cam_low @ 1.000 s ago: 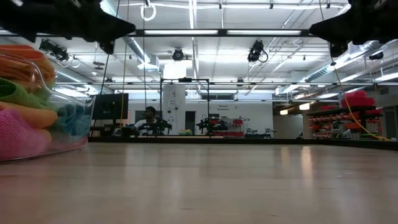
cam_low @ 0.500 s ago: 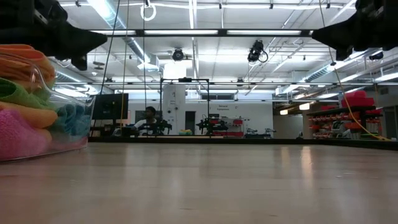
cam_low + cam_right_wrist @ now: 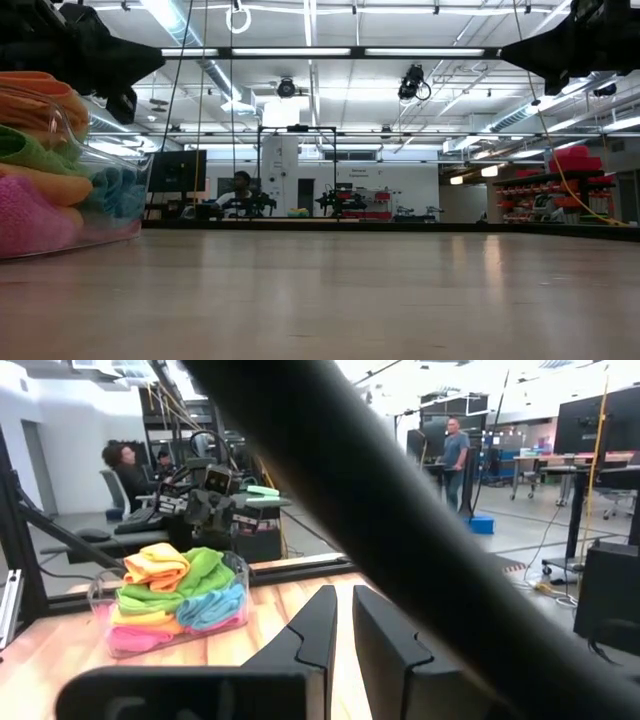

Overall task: Fold microfiber towels
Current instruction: Return to Home Position

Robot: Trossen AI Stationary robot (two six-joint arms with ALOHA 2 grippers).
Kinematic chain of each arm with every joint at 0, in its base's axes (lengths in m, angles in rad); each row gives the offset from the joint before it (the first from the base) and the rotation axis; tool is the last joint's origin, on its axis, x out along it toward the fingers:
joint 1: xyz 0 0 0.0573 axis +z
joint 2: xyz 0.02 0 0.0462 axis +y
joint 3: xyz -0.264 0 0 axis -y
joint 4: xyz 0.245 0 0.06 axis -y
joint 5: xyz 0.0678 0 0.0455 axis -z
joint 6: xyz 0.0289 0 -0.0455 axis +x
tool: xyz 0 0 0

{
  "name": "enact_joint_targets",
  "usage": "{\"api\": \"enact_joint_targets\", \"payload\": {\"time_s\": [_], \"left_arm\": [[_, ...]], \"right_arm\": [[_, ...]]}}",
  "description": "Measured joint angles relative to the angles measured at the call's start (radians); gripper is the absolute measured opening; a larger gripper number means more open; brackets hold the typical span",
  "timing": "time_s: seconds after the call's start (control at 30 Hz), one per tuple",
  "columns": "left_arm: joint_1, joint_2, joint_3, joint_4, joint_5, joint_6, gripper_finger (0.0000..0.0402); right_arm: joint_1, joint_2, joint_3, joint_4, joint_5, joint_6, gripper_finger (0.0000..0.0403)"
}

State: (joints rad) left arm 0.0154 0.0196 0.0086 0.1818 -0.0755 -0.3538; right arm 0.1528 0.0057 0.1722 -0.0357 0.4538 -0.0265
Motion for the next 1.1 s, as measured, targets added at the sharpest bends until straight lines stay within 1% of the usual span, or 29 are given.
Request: {"api": "enact_joint_targets", "payload": {"time_s": [0.13,0.33,0.77,1.1], "left_arm": [[0.000,0.000,0.000,0.000,0.000,0.002,0.0064],[0.000,0.000,0.000,0.000,0.000,0.003,0.0076],[0.000,0.000,0.000,0.000,-0.001,0.005,0.0067],[0.000,0.000,-0.001,0.000,-0.001,0.005,0.0079]], "right_arm": [[0.000,0.002,0.000,0.000,-0.002,0.000,0.0044],[0.000,0.007,0.000,0.000,-0.002,0.000,0.0044],[0.000,0.007,0.000,0.000,-0.002,0.000,0.0044],[0.000,0.007,0.000,0.000,-0.002,0.000,0.0044]]}}
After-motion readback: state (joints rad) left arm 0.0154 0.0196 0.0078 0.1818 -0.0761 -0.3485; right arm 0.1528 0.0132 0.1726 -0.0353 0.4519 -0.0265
